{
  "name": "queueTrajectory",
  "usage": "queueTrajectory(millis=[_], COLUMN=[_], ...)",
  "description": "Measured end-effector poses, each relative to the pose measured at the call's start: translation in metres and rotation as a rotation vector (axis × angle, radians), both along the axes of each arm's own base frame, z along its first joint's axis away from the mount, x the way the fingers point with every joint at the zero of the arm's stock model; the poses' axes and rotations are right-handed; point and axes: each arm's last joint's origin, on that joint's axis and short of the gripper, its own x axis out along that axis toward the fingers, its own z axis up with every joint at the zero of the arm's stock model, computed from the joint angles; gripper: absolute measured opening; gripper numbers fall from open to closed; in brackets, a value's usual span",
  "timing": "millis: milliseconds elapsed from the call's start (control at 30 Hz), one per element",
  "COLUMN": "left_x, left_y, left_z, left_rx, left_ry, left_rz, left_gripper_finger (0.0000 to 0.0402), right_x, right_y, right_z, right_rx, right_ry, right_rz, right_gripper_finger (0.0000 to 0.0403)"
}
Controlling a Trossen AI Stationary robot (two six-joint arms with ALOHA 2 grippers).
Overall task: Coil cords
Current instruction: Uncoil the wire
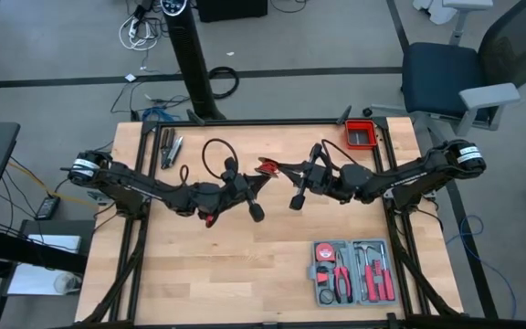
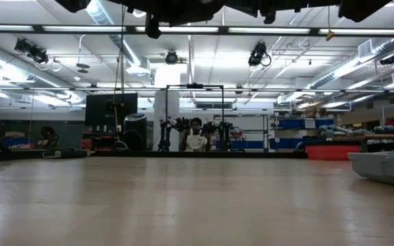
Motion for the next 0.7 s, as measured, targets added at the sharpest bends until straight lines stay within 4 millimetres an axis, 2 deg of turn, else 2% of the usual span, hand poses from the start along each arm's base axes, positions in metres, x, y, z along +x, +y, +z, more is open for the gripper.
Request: queueTrajectory(millis=[300,700], left_x=[0.0,0.007], left_y=[-0.002,0.01], left_z=[-0.001,-0.001], left_rx=[-0.072,-0.167], left_ry=[-0.033,-0.1], left_rz=[-0.015,-0.106], left_gripper_finger=[0.0,0.0], right_x=[0.001,0.002], right_y=[-0.006,-0.021], right_z=[-0.001,-0.005], right_rx=[-0.008,-0.007], right_ry=[0.012,0.052], right_rz=[-0.021,-0.097], right_gripper_finger=[0.0,0.0])
